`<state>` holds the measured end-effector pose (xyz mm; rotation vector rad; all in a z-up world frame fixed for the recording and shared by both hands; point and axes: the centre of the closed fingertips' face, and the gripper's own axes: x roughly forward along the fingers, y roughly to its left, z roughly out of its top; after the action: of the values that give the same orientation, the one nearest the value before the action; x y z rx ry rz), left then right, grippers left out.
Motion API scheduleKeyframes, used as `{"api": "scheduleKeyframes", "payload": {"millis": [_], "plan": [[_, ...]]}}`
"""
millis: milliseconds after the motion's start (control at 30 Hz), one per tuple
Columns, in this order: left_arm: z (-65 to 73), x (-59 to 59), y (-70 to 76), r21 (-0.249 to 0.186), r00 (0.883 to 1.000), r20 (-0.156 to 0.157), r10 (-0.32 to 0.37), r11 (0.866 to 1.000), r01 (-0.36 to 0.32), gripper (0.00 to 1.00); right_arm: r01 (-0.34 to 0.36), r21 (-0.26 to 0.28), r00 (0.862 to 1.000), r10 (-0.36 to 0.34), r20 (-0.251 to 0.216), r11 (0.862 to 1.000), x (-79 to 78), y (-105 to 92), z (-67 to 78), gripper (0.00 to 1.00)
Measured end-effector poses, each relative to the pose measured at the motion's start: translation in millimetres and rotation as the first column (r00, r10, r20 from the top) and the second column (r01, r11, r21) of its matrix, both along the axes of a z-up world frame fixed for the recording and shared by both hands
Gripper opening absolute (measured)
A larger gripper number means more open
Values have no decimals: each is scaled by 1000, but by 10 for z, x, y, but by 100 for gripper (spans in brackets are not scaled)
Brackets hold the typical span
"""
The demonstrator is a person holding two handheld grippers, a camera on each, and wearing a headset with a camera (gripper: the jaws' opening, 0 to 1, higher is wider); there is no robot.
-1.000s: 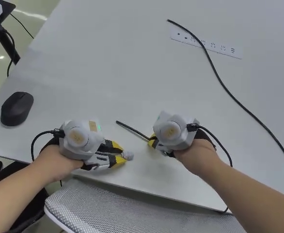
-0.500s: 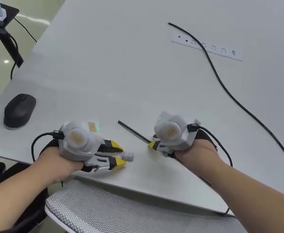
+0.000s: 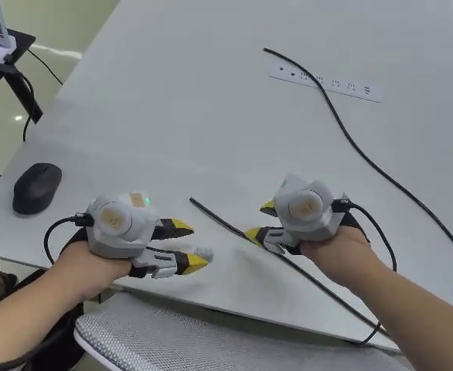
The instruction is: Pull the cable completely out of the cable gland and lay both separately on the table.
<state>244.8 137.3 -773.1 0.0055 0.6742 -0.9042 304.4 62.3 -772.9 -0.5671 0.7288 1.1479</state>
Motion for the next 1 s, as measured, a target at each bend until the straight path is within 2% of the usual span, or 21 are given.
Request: {"api": "scheduleKeyframes", "payload": {"millis": [233, 267, 400, 500, 567, 667, 867, 933, 967, 1000], "plan": [[150, -59, 10, -2, 1000, -4, 27, 1000, -27, 48, 47, 96, 999, -47, -6, 994, -97, -197, 276, 43], [171, -69, 14, -1, 999, -4, 32, 999, -32, 49, 65, 125, 998, -63, -18, 990, -113, -225, 328, 44], [287, -88, 14, -27, 998, -9, 63, 998, -63, 54, 106, 173, 994, -102, -31, 979, -144, -380, 458, 48], [351, -111, 16, -36, 997, -15, 77, 996, -78, 56, 136, 191, 991, -131, -38, 972, -151, -518, 518, 51], [390, -113, 28, -33, 996, -8, 83, 996, -84, 59, 156, 207, 988, -150, -44, 966, -158, -599, 558, 53], [464, -87, 71, -47, 993, -6, 114, 992, -114, 62, 202, 255, 979, -189, -76, 946, -189, -695, 642, 57], [588, -66, 143, -69, 988, 7, 156, 986, -155, 66, 220, 278, 975, -205, -84, 935, -314, -863, 722, 63], [612, -75, 165, -70, 987, 10, 162, 984, -161, 68, 239, 298, 971, -222, -90, 924, -350, -918, 747, 65], [621, -82, 181, -67, 986, 10, 165, 984, -164, 69, 260, 312, 965, -239, -107, 914, -376, -948, 758, 66], [631, -87, 193, -63, 986, 15, 166, 984, -165, 69, 267, 319, 963, -243, -114, 909, -399, -966, 763, 67]]}}
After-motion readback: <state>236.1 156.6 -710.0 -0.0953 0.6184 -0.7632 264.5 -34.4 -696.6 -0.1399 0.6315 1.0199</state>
